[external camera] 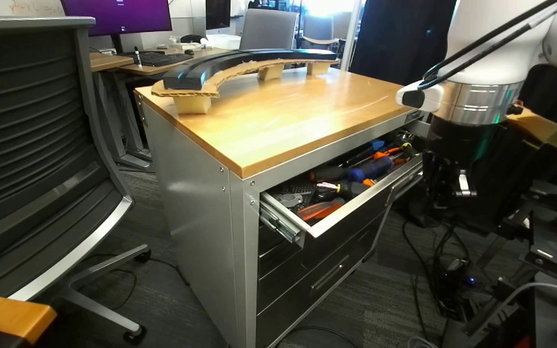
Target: Put the screwdriver in the drawer then close it
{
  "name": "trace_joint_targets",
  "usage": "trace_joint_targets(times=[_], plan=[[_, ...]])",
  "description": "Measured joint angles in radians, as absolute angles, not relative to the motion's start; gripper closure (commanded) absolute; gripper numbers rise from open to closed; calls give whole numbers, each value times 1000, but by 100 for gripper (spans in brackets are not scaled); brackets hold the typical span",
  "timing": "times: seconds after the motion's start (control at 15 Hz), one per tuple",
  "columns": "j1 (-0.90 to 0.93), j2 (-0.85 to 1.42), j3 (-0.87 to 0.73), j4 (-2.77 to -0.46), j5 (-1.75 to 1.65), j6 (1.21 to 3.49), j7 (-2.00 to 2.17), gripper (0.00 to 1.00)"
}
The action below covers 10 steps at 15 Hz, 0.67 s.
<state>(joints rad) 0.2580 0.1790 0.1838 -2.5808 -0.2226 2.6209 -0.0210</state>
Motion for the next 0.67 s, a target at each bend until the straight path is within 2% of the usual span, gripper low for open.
trace_joint_targets(times=[0.27, 0.67], plan=[[288, 241, 144, -2582, -440, 2801, 59, 91], [533, 266, -158, -2530, -966, 2972, 340, 91]])
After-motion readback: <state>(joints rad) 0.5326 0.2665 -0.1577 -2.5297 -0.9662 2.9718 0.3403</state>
